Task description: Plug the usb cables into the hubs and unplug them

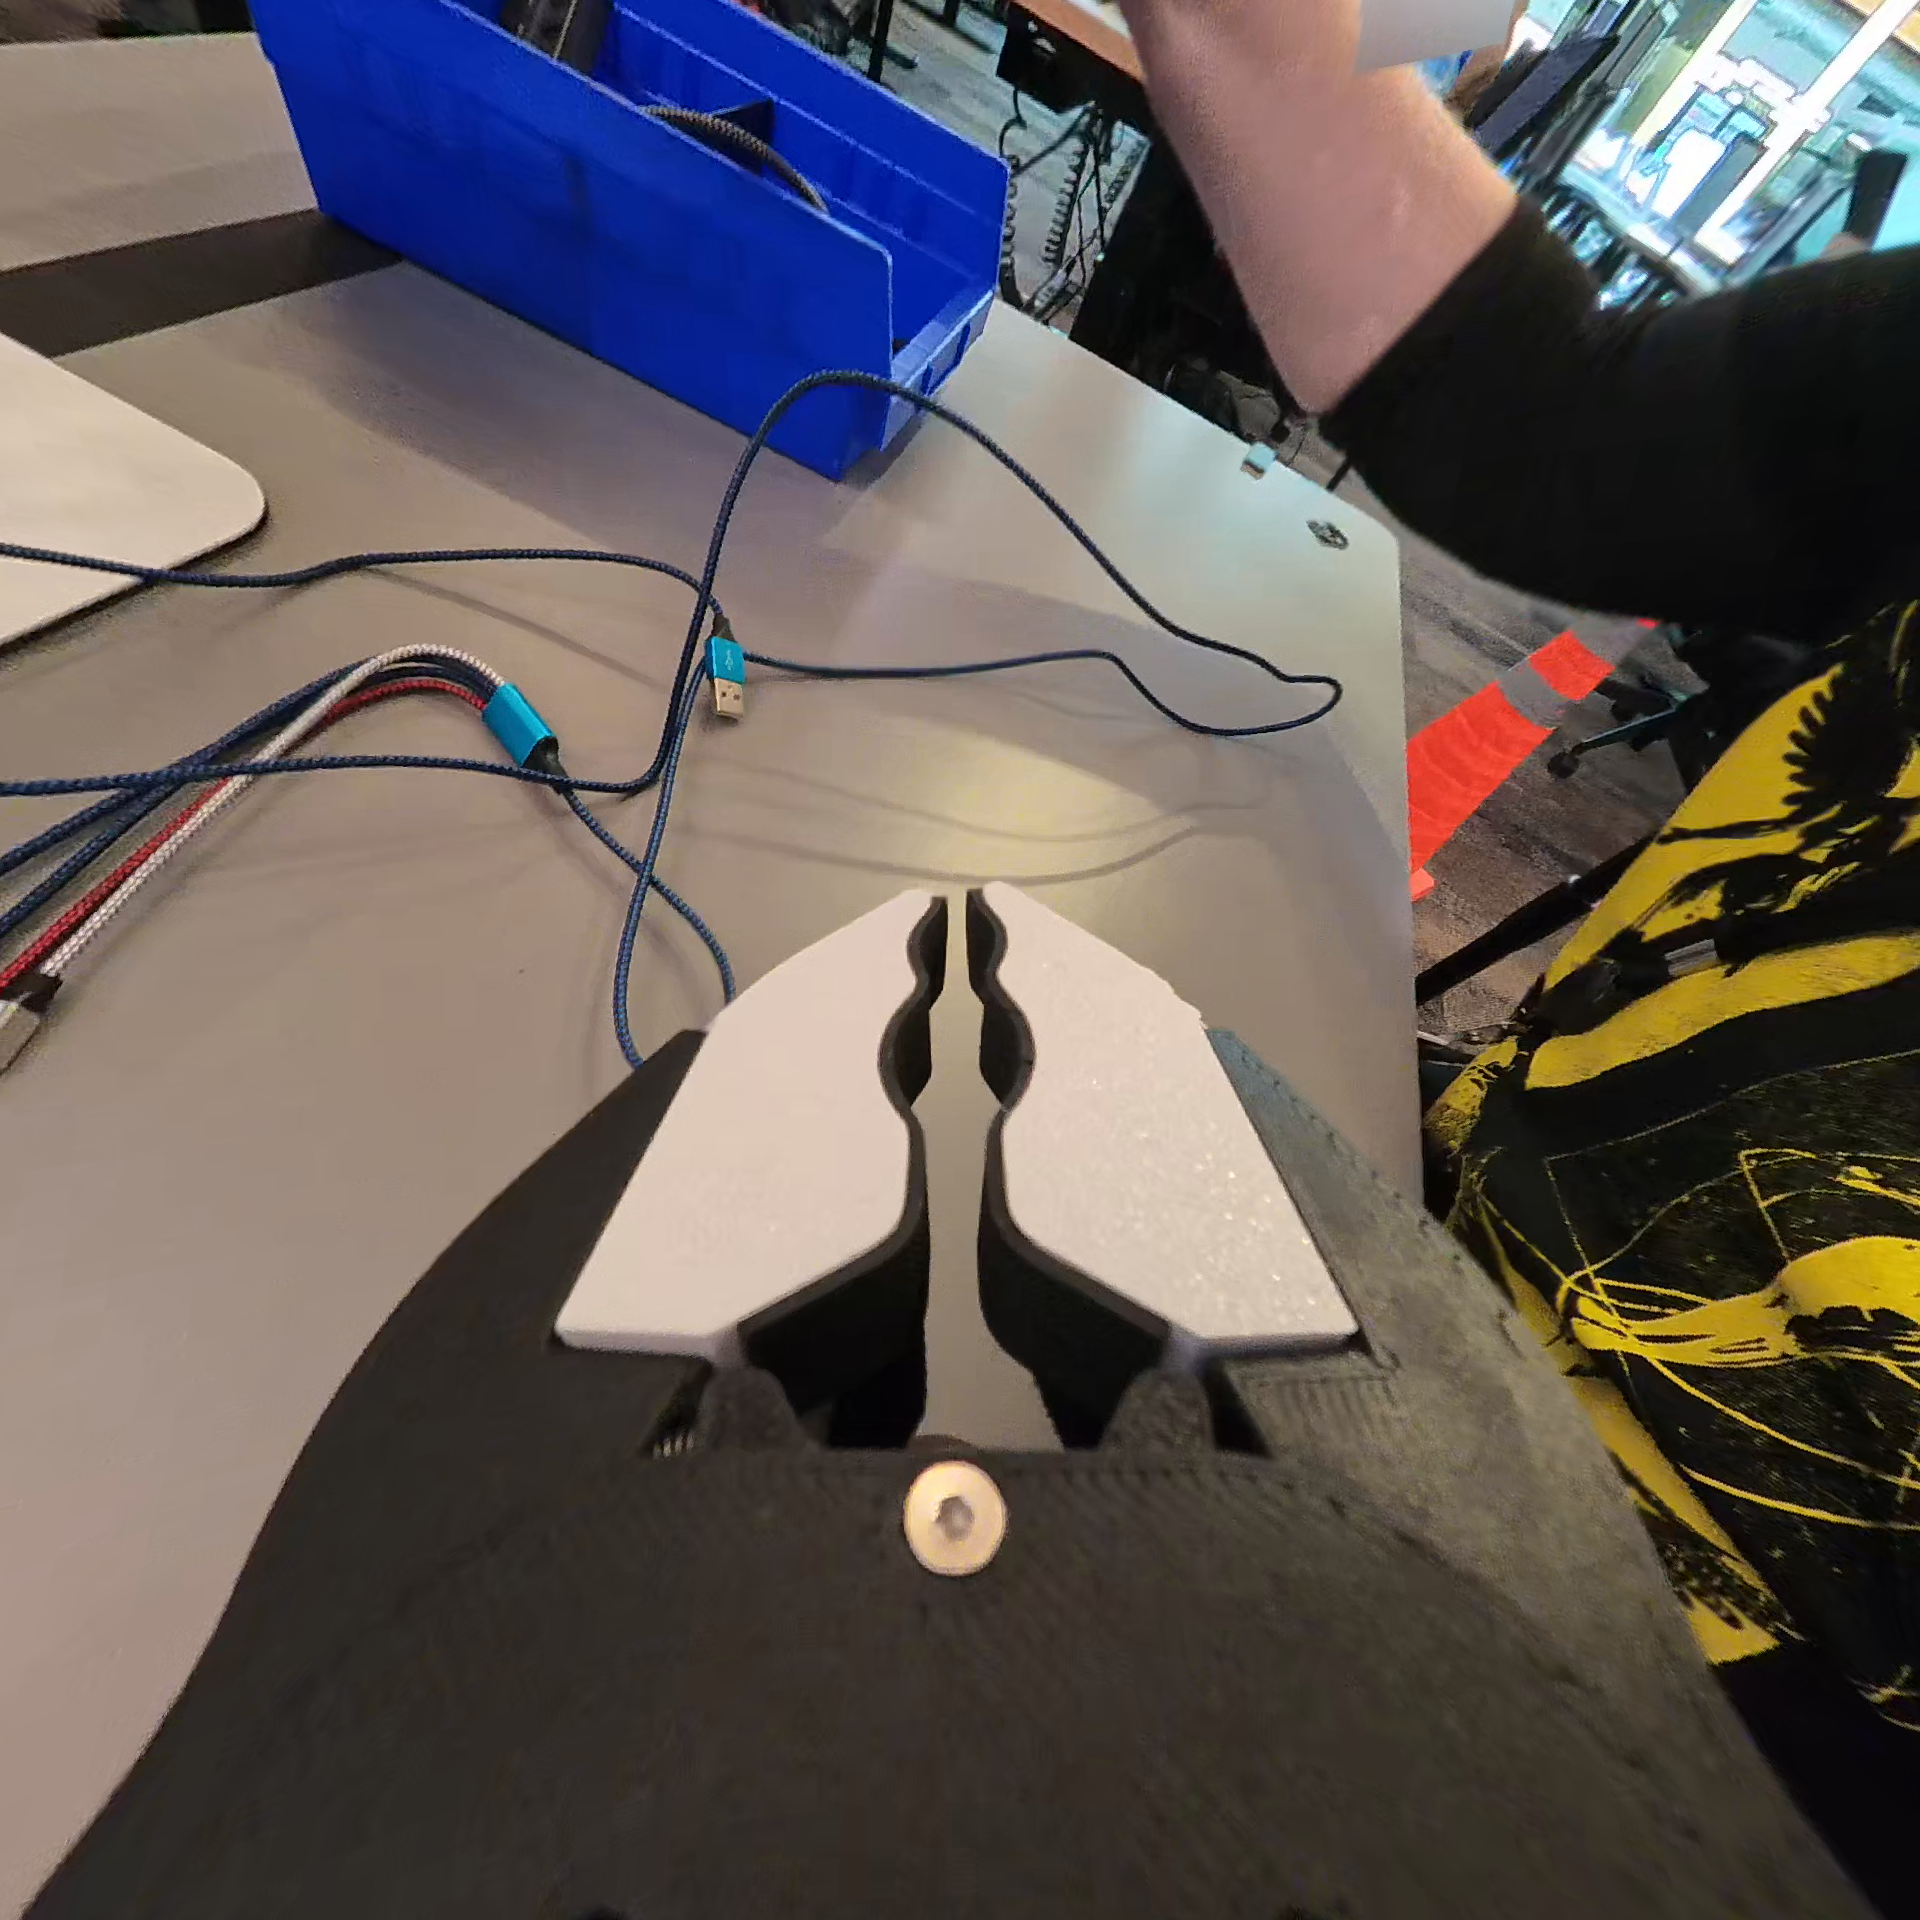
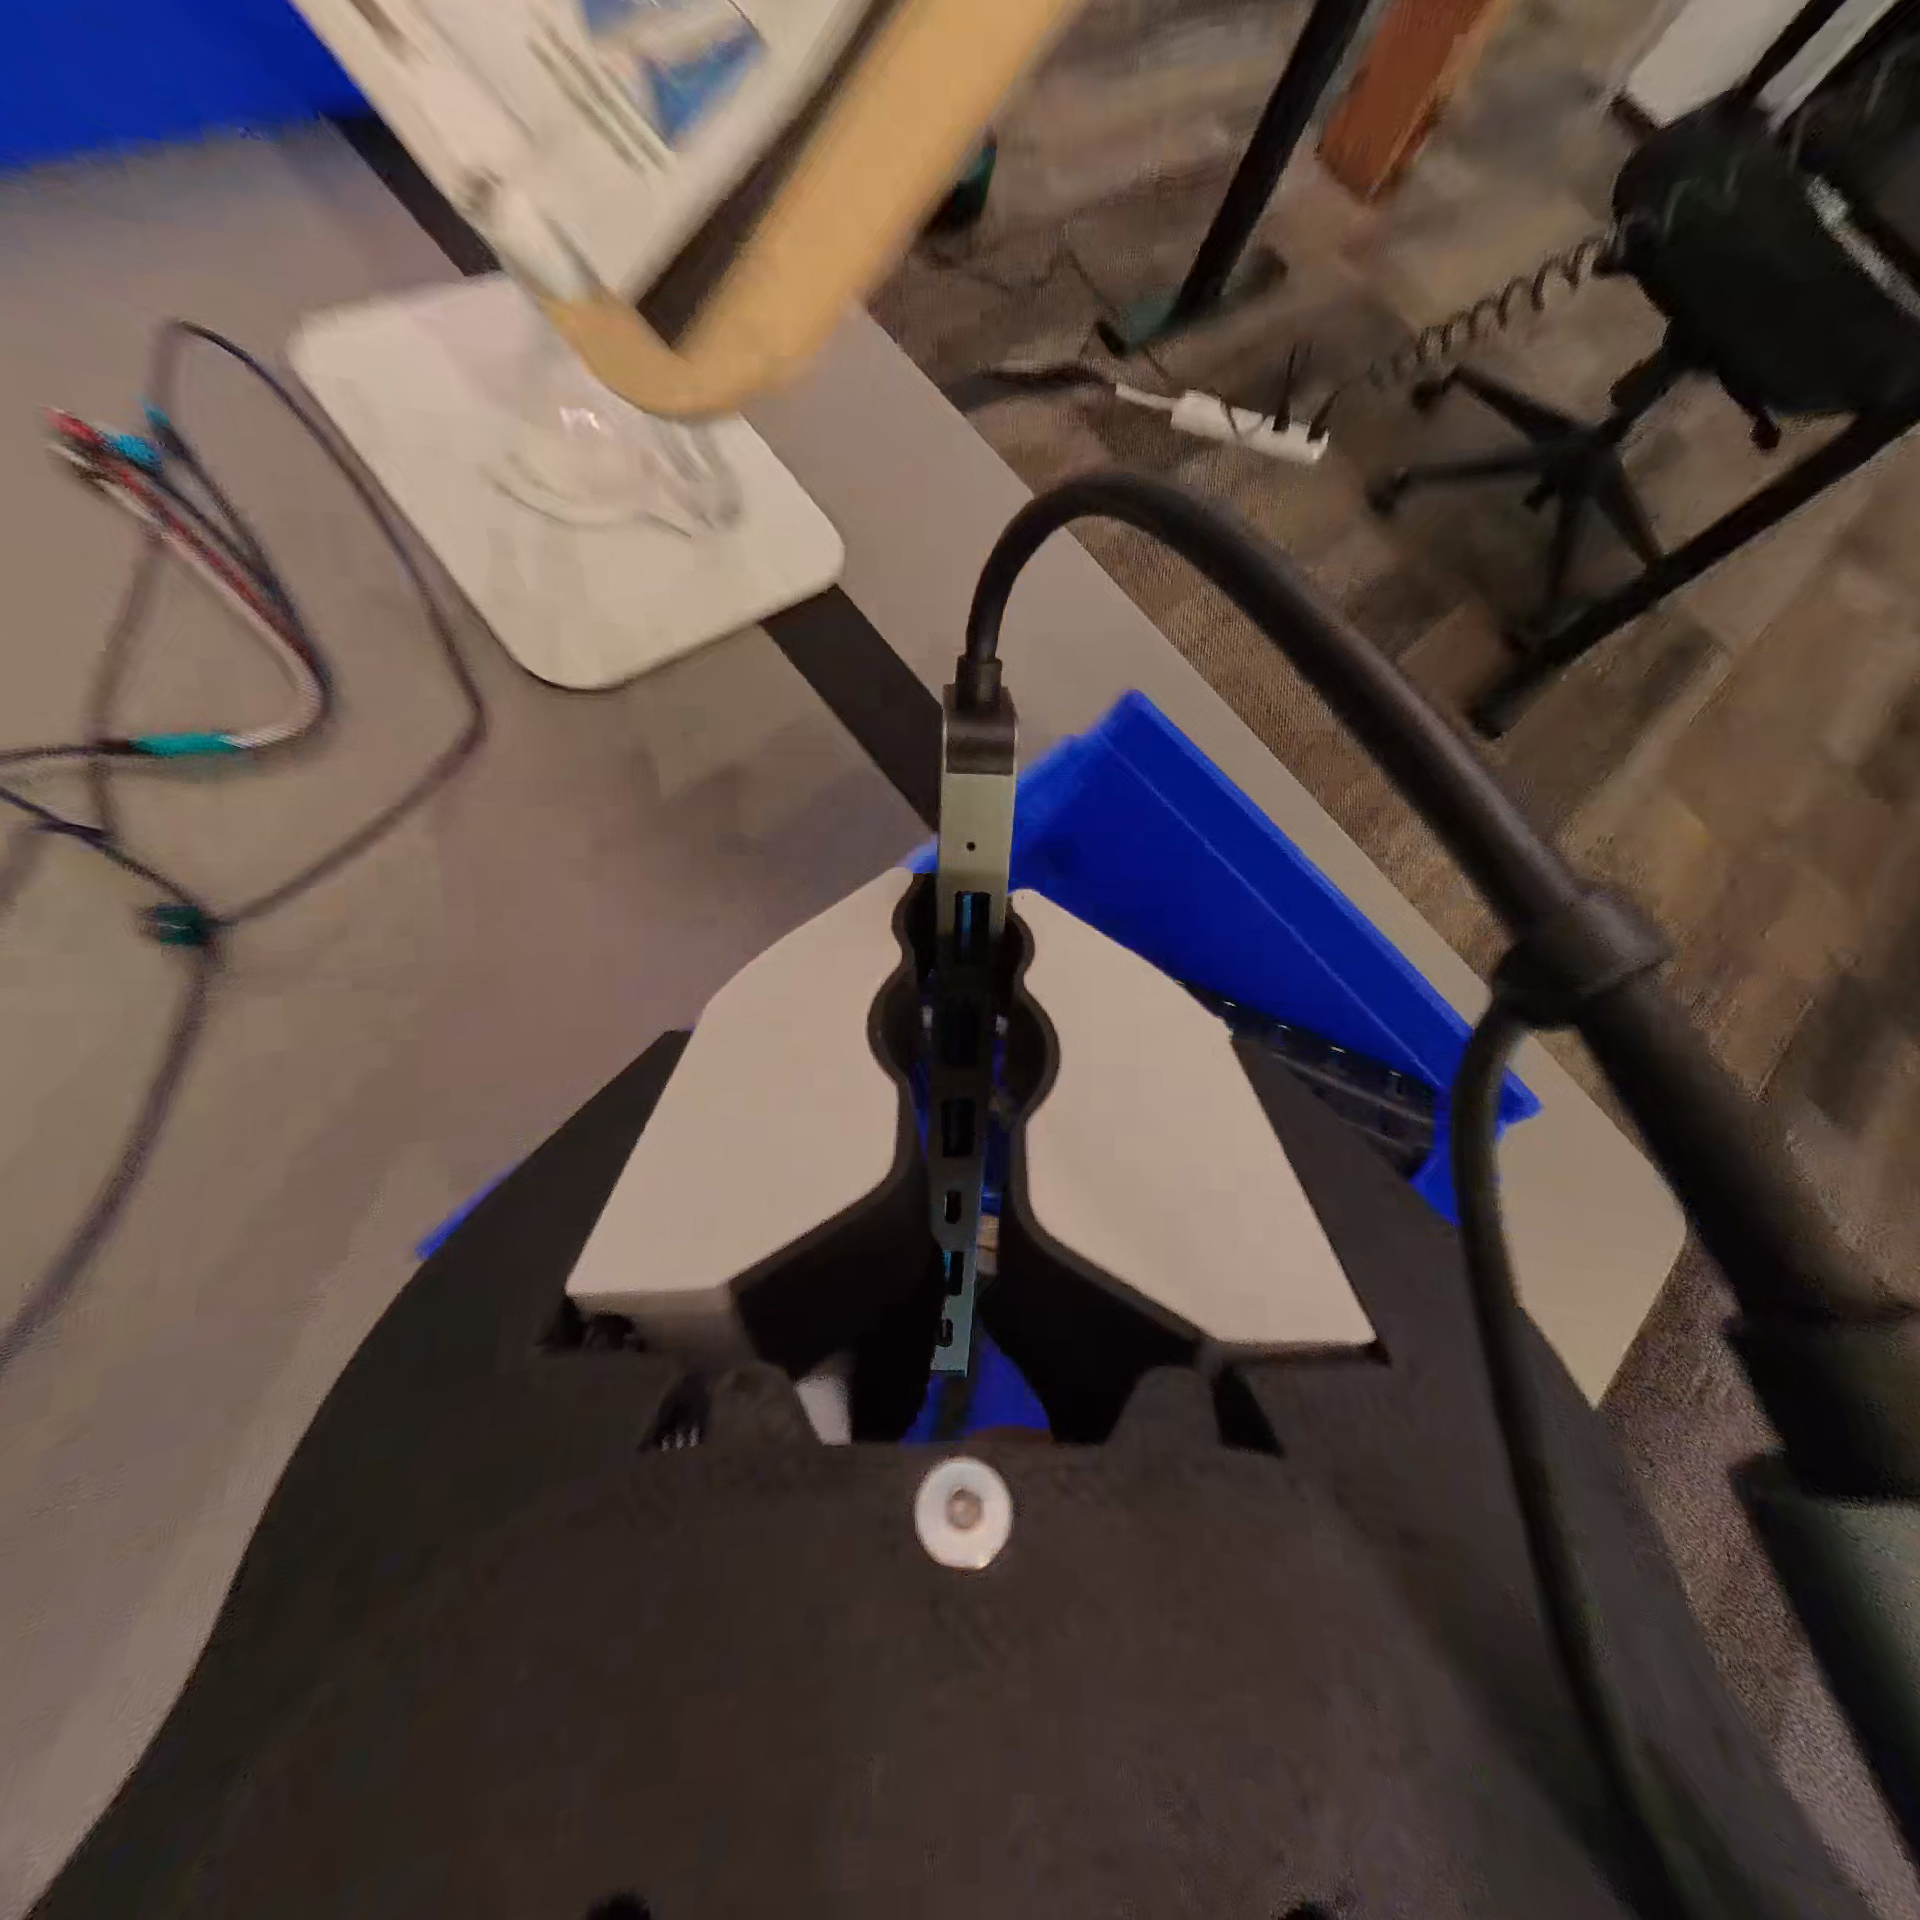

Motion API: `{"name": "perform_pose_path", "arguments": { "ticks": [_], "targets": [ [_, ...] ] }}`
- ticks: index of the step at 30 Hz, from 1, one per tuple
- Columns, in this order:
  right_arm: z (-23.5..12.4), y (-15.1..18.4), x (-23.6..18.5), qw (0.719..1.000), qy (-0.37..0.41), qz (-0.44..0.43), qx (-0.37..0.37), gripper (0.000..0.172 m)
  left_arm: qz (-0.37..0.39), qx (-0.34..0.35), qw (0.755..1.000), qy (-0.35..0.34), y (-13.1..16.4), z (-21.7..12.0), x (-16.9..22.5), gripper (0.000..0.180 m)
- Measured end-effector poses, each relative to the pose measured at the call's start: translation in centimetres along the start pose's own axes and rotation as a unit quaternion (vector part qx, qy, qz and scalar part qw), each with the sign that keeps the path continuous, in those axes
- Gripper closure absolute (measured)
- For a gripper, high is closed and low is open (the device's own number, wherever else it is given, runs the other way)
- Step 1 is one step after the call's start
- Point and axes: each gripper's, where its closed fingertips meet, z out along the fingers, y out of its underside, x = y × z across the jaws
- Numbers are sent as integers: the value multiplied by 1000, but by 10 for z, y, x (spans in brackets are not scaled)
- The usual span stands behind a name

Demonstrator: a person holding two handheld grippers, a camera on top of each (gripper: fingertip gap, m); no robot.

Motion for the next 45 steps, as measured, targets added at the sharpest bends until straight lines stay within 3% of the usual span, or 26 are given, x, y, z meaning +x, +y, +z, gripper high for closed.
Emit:
{"name": "perform_pose_path", "arguments": {
  "ticks": [3, 6, 10, 11, 13, 17, 20, 24, 26, 29, 31, 33, 35, 37, 39, 41, 43, 45],
  "targets": [
    [40, 27, 34, 998, -20, -43, -45, 161, -8, -9, 1000, -11, 6, -4, -5, 177],
    [73, 68, 47, 982, -68, -98, -144, 161, -13, -14, 1000, -19, 8, -9, -10, 176],
    [98, 107, 46, 957, -137, -91, -238, 161, -19, -17, 999, -22, 8, -10, -16, 176],
    [101, 112, 46, 953, -138, -88, -253, 152, -19, -17, 999, -23, 8, -10, -18, 176],
    [100, 115, 51, 950, -120, -84, -277, 118, -19, -17, 999, -25, 8, -10, -20, 174],
    [64, 83, 45, 965, -54, -97, -236, 117, -13, -10, 998, -54, 0, -17, -36, 167],
    [17, 44, -12, 979, -61, -111, -160, 109, 22, -26, 994, -101, -18, -24, -62, 155],
    [-38, 26, -145, 975, -177, -100, -89, 92, 75, -69, 985, -139, -46, -21, -110, 137],
    [-48, 30, -202, 968, -217, -93, -81, 85, 91, -97, 981, -144, -52, -10, -134, 123],
    [-38, 49, -244, 971, -194, -83, -109, 80, 152, -148, 966, -147, -57, 17, -155, 110],
    [-33, 58, -267, 969, -206, -77, -108, 81, 214, -201, 945, -140, -56, 41, -162, 98],
    [-30, 60, -285, 968, -227, -54, -94, 86, 270, -282, 908, -152, -47, 60, -181, 76],
    [-28, 62, -292, 969, -224, -49, -90, 87, 280, -377, 872, -142, -26, 71, -203, 53],
    [-28, 59, -298, 970, -227, -42, -77, 88, 269, -461, 837, -120, 1, 69, -222, 46],
    [-30, 58, -301, 970, -229, -41, -68, 88, 261, -513, 812, -98, 23, 66, -227, 52],
    [-32, 59, -300, 971, -228, -40, -61, 88, 245, -512, 819, -80, 25, 68, -218, 69],
    [-32, 60, -295, 973, -223, -32, -54, 90, 218, -510, 831, -49, 32, 66, -203, 102],
    [-32, 62, -290, 973, -223, -22, -50, 90, 214, -485, 846, -50, 30, 67, -198, 152]
  ]
}}
